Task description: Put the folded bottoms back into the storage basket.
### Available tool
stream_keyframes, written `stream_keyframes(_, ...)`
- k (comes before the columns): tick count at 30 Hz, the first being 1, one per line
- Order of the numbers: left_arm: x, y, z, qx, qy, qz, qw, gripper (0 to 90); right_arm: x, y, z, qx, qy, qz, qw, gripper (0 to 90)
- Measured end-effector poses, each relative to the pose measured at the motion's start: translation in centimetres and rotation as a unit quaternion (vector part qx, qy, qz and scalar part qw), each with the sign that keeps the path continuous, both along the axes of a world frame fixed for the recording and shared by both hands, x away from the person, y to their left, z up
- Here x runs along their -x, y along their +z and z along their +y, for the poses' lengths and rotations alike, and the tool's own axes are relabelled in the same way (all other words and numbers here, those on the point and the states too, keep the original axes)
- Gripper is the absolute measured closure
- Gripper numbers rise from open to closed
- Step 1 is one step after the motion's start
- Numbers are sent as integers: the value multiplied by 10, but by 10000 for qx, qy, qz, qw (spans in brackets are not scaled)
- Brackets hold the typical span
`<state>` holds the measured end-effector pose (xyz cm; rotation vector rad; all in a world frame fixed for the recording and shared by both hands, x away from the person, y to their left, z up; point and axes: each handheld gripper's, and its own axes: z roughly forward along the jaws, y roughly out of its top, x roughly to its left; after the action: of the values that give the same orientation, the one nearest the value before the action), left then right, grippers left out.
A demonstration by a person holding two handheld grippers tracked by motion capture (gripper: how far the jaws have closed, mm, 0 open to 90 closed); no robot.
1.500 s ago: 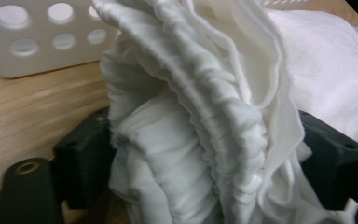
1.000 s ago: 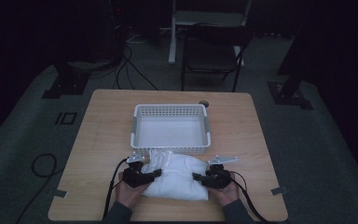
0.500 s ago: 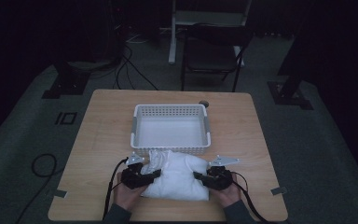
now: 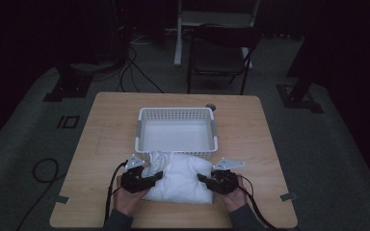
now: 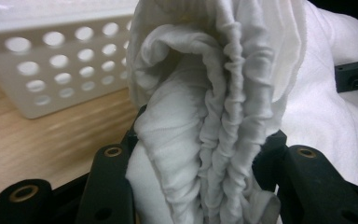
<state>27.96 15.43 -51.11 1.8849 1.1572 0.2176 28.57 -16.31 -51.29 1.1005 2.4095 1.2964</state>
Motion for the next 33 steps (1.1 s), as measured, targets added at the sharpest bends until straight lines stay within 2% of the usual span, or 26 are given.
stream_keyframes(4, -1, 2, 5, -7, 93, 1, 10000, 540, -3, 1, 6, 45, 35, -16, 10000, 716)
stream_keyframes(12, 1, 13, 14, -20, 193, -159, 9997, 540, -2, 9, 15, 48, 115, -144, 9998, 718)
stream_keyframes(18, 5, 20, 18, 7, 278, -87, 9996, 540, -2, 14, 23, 122, 225, -132, 9996, 721)
stream_keyframes(22, 12, 31, 16, 6, 276, -179, 9995, 540, 3, 23, 21, 102, 229, -213, 9995, 721)
stream_keyframes(27, 20, 45, 14, -37, 302, -424, 9986, 540, 5, 34, 16, -44, 256, -318, 9992, 721)
stream_keyframes(33, 19, 52, 13, 52, 325, -493, 9982, 540, 3, 43, 14, -132, 269, -381, 9988, 721)
